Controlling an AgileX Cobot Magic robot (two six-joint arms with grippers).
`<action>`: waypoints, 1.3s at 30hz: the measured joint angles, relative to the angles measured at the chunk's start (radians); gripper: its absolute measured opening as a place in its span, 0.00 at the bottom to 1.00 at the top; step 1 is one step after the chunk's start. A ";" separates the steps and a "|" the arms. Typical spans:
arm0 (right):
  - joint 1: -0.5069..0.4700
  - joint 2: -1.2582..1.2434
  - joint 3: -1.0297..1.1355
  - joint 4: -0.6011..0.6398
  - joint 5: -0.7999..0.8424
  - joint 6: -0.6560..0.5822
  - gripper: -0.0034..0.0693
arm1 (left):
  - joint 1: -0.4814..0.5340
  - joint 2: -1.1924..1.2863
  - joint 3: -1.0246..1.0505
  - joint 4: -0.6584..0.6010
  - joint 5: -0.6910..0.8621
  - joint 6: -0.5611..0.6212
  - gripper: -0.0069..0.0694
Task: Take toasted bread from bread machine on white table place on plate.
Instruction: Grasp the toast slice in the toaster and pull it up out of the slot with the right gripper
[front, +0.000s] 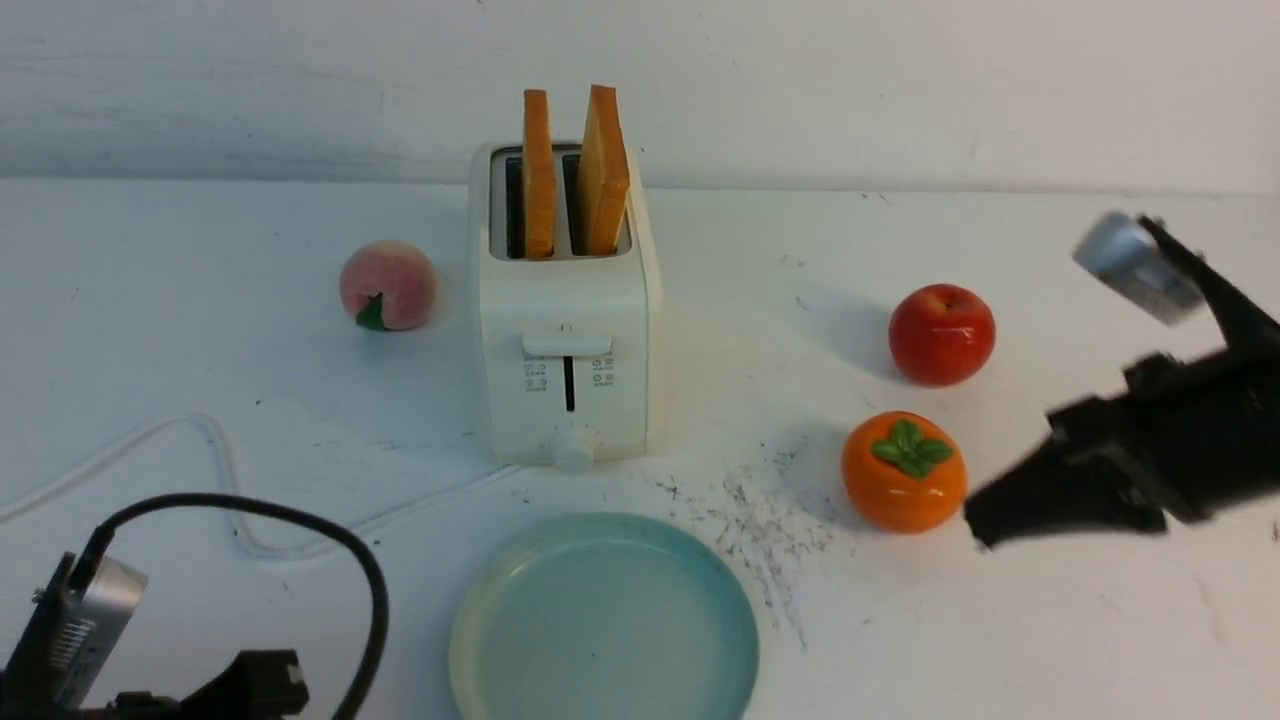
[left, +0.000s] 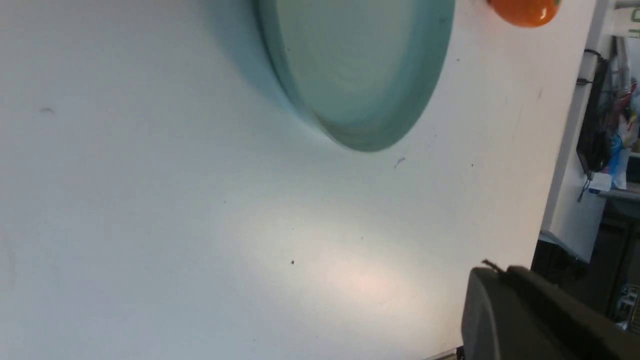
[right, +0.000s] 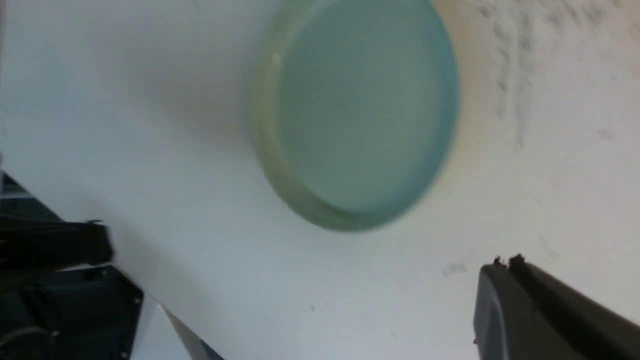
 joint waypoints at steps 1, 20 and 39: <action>0.056 0.061 -0.111 0.017 0.005 -0.014 0.05 | 0.000 0.032 0.000 -0.008 -0.015 0.015 0.07; 0.399 0.591 -0.928 -0.454 -0.278 0.233 0.17 | 0.000 0.114 -0.016 -0.024 -0.021 0.058 0.07; 0.399 0.717 -0.946 -0.378 -0.547 0.276 0.45 | 0.000 0.114 -0.016 -0.023 -0.018 0.058 0.09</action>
